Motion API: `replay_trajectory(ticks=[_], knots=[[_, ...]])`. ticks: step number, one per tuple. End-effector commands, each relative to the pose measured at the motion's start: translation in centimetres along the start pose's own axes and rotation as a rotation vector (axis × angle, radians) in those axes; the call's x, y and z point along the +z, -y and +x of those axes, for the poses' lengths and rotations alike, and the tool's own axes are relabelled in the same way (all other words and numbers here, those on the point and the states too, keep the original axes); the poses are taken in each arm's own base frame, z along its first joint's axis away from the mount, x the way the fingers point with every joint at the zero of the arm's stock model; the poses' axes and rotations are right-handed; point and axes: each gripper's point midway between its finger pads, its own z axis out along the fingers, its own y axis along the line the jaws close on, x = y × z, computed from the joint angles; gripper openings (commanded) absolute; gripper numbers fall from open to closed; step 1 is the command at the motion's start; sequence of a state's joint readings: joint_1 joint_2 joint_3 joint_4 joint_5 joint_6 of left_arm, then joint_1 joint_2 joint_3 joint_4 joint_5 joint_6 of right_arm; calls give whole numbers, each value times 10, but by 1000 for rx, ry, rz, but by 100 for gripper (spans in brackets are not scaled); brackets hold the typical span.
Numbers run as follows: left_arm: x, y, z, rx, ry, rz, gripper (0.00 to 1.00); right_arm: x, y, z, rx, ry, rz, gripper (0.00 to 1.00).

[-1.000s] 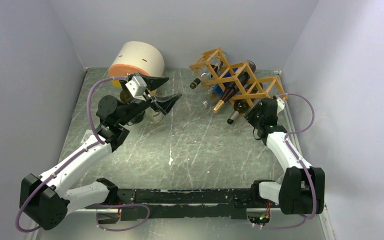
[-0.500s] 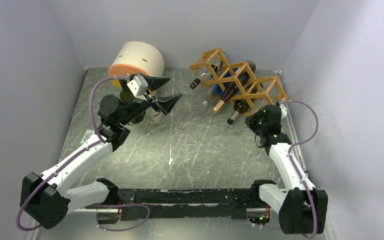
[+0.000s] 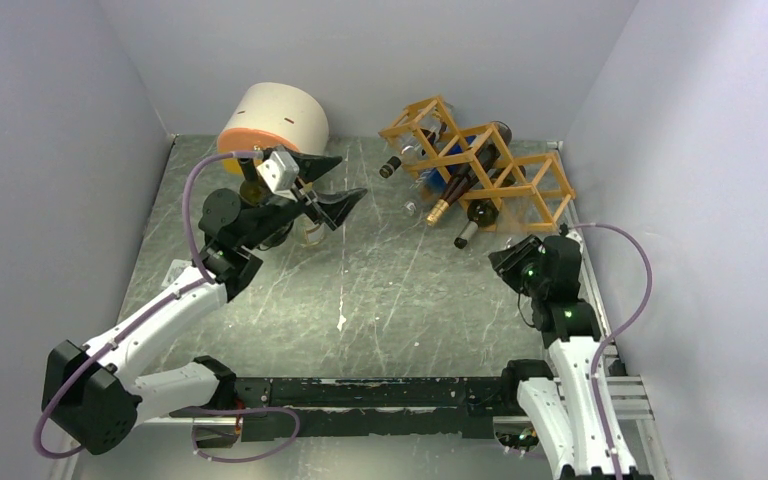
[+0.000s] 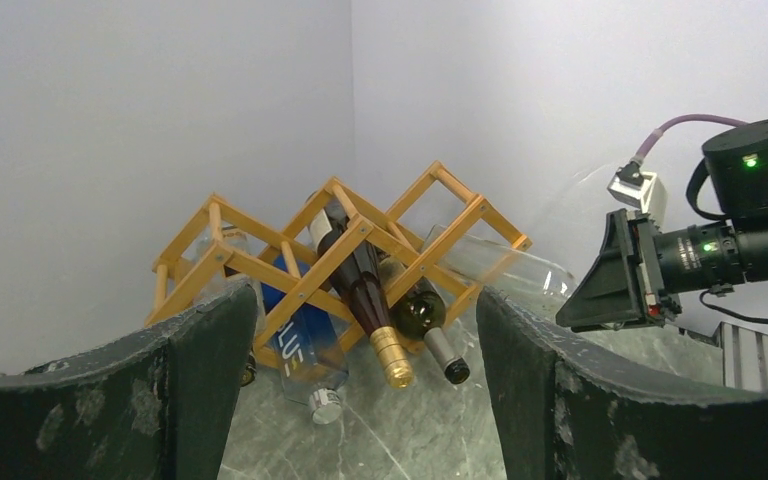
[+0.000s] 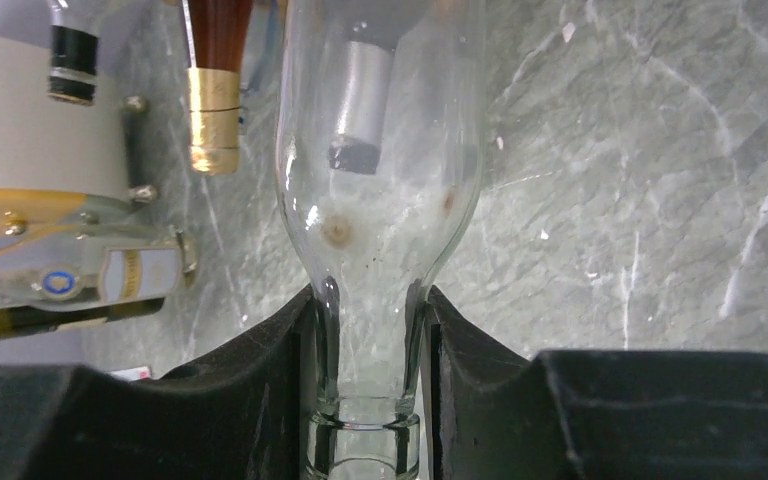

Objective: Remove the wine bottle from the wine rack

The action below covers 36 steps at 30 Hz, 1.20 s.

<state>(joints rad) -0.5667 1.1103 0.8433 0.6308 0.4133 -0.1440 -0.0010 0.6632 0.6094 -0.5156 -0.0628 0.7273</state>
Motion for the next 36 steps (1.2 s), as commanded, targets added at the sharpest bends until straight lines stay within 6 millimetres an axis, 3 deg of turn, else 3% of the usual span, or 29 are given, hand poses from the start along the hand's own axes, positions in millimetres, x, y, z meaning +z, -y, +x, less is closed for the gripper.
replay_trajectory(ticks=[1, 6, 14, 26, 32, 36], knots=[[6, 10, -8, 4, 28, 40, 84, -20, -25, -14, 23, 62, -113, 0], [11, 16, 2, 7, 3, 54, 84, -23, -25, -9, 35, 32, -111, 0], [14, 25, 9, 26, -17, 65, 85, -51, -37, -14, 24, 28, -139, 0], [18, 42, 25, 35, -49, 115, 86, -93, -40, 29, -141, -201, -212, 0], [22, 70, 36, 73, -78, 203, 86, -112, -54, 48, -248, -297, -361, 0], [19, 108, 49, 100, -88, 339, 87, -126, -57, 60, -322, -362, -427, 0]])
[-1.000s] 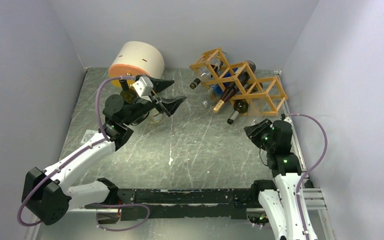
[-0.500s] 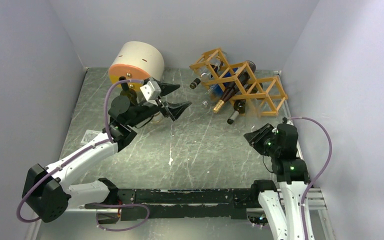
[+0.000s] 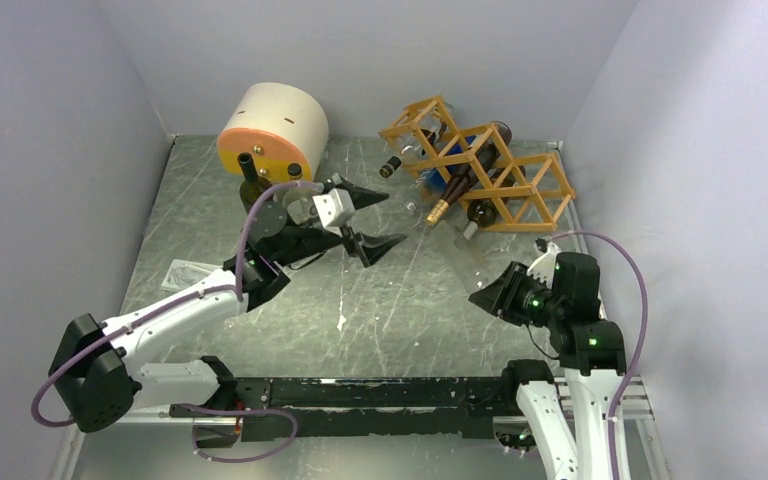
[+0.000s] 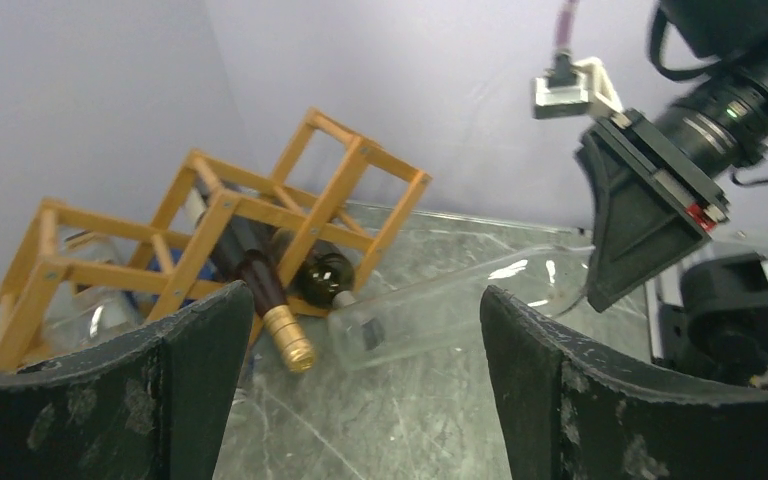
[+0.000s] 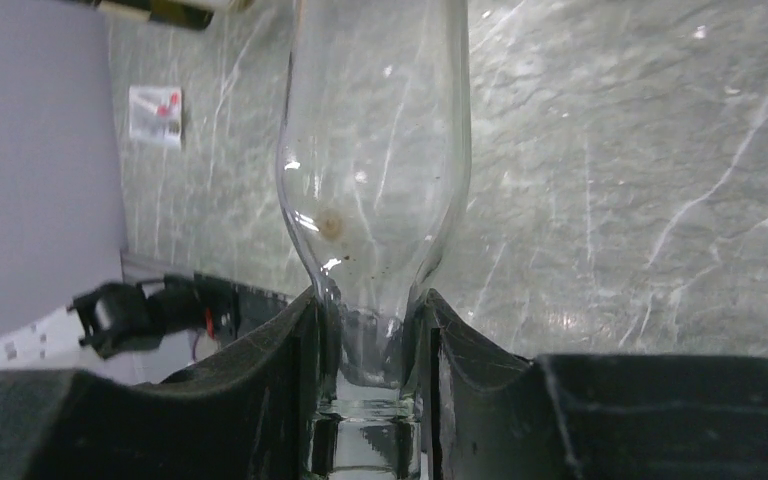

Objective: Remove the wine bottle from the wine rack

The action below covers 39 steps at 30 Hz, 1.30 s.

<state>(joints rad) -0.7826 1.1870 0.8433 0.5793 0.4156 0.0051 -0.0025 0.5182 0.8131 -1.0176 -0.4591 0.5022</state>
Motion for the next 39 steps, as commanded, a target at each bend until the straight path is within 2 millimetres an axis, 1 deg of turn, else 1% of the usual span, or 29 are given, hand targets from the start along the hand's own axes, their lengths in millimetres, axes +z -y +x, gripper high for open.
replay_trajectory(ticks=[1, 2, 5, 6, 8, 9, 11, 15, 21, 26, 29, 30, 34, 35, 37, 39], knots=[[9, 45, 2, 74, 14, 177, 87, -20, -33, 6, -191, -41, -179, 0], [11, 61, 5, 70, 16, 231, 88, -22, -34, 10, -204, -64, -192, 0], [14, 93, 21, 81, -3, 347, 88, -23, -41, 15, -240, -84, -238, 0], [16, 106, 29, 82, -22, 381, 88, -23, -44, 17, -244, -98, -262, 0], [19, 124, 54, 106, -90, 431, 88, -20, -48, 25, -239, -147, -301, 0], [20, 132, 66, 123, -129, 452, 88, -18, -47, 29, -236, -167, -308, 0], [22, 145, 83, 166, -186, 476, 88, -13, -43, 35, -238, -197, -305, 0], [25, 149, 107, 271, -266, 430, 92, -4, -35, 45, -235, -265, -291, 0], [24, 151, 125, 370, -314, 403, 96, -2, -36, 59, -244, -329, -323, 0], [24, 158, 144, 382, -369, 431, 98, -3, -42, 59, -250, -335, -362, 0], [25, 155, 149, 401, -378, 403, 98, -3, -46, 59, -250, -339, -387, 0], [26, 153, 151, 409, -385, 391, 97, -3, -45, 59, -251, -341, -386, 0], [30, 148, 153, 416, -414, 361, 86, -1, -44, 61, -247, -355, -380, 0], [31, 147, 152, 422, -415, 354, 81, -1, -43, 61, -247, -360, -379, 0], [32, 144, 152, 430, -418, 336, 62, -1, -44, 62, -253, -362, -379, 0], [33, 142, 151, 428, -423, 321, 49, -2, -44, 61, -259, -357, -382, 0]])
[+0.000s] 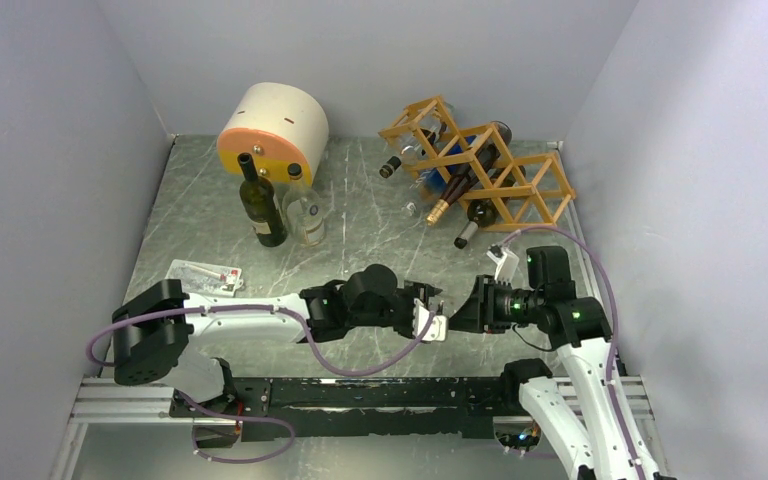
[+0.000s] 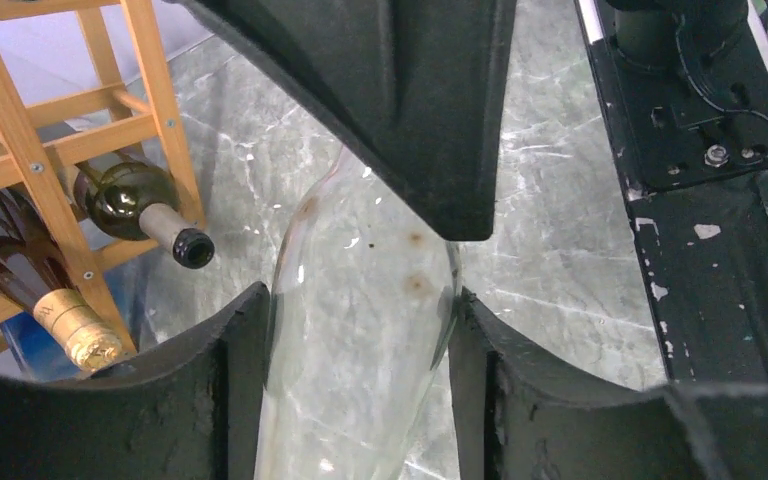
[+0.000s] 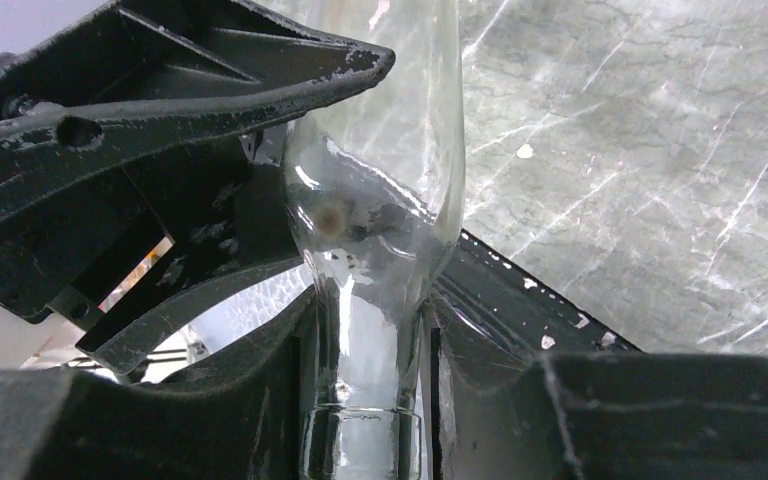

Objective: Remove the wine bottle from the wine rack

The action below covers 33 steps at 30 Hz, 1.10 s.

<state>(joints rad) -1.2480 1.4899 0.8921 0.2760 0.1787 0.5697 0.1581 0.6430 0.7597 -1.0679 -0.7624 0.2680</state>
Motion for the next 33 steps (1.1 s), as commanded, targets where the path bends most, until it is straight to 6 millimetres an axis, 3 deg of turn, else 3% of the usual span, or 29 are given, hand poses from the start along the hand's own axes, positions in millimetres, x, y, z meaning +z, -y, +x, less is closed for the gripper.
replay_trajectory(ticks=[1, 3, 5, 10, 14, 18, 24, 28, 33], knots=[[1, -17, -12, 4, -3, -67, 44, -3, -16, -9, -86, 36, -75, 0], [0, -20, -14, -2, 2, -88, 27, -4, -12, -12, -83, 44, -41, 2], [-3, -26, -15, -12, 7, -124, 13, -6, -10, -16, -89, 61, -10, 23], [-11, -42, -18, -39, 12, -218, 7, -20, -16, -34, -111, 140, 46, 66], [-15, -47, -22, -56, 32, -243, 7, -37, -28, -56, -135, 242, 82, 88], [-23, -59, -24, -77, 49, -301, 7, -61, -39, -77, -154, 350, 146, 96], [-44, -99, -22, -158, 73, -414, 7, -96, -37, -98, -142, 507, 292, 100], [-67, -144, -13, -257, 101, -511, 7, -106, -36, -103, -146, 558, 326, 100], [-113, -217, 9, -493, 150, -645, 7, -88, -24, -99, -118, 516, 310, 100]])
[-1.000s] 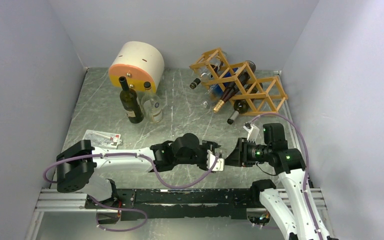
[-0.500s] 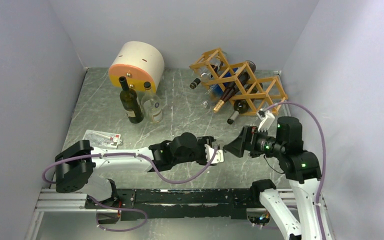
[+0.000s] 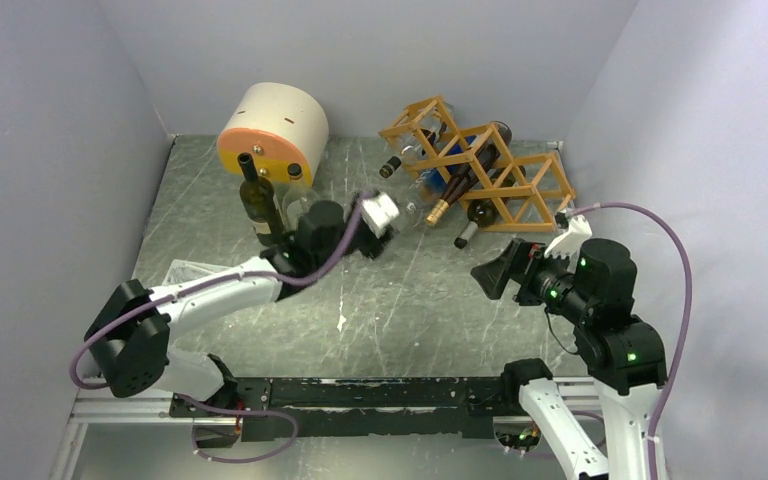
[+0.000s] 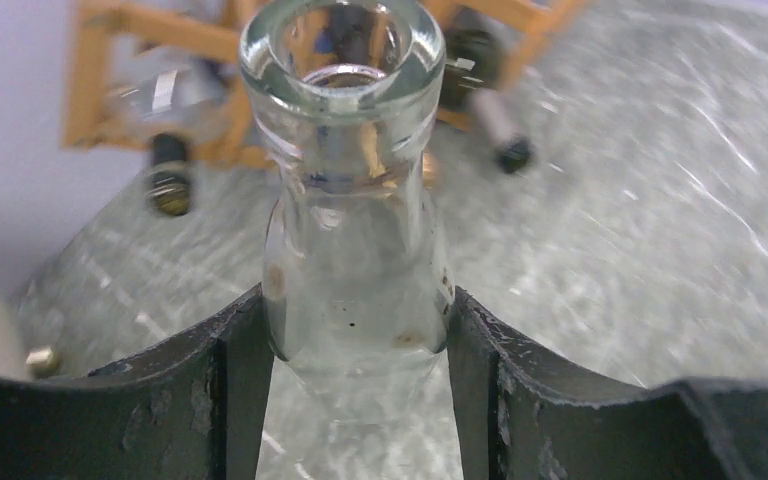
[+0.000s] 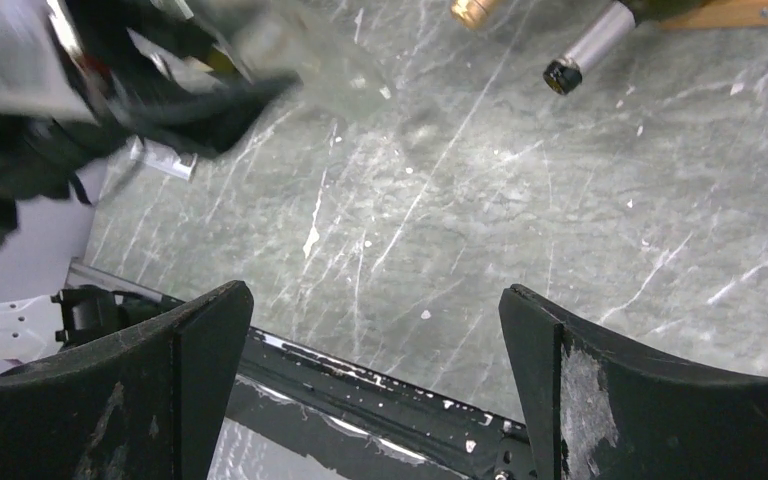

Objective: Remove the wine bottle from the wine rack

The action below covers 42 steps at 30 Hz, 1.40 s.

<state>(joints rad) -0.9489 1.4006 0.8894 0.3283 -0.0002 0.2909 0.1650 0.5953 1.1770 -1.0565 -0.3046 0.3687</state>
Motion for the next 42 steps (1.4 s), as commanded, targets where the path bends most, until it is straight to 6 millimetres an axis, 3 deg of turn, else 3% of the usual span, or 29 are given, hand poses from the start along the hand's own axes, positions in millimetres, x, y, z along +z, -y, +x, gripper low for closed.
replay_trajectory(ticks=[1, 3, 14, 30, 42], knots=[[-12, -87, -60, -250, 186, -143, 7, 15, 10, 9, 27, -26, 23, 100], [-13, -109, -49, -285, 179, -167, 7, 18, 10, 10, 29, -33, 19, 100], [-24, -160, -12, -311, 188, -210, 7, 28, 12, 20, 41, -53, -1, 100], [-15, -171, 39, -373, 97, -319, 8, 20, 13, 27, 42, -62, 11, 100], [-19, -171, 46, -334, 93, -406, 20, 22, 10, 34, 61, -72, -20, 100]])
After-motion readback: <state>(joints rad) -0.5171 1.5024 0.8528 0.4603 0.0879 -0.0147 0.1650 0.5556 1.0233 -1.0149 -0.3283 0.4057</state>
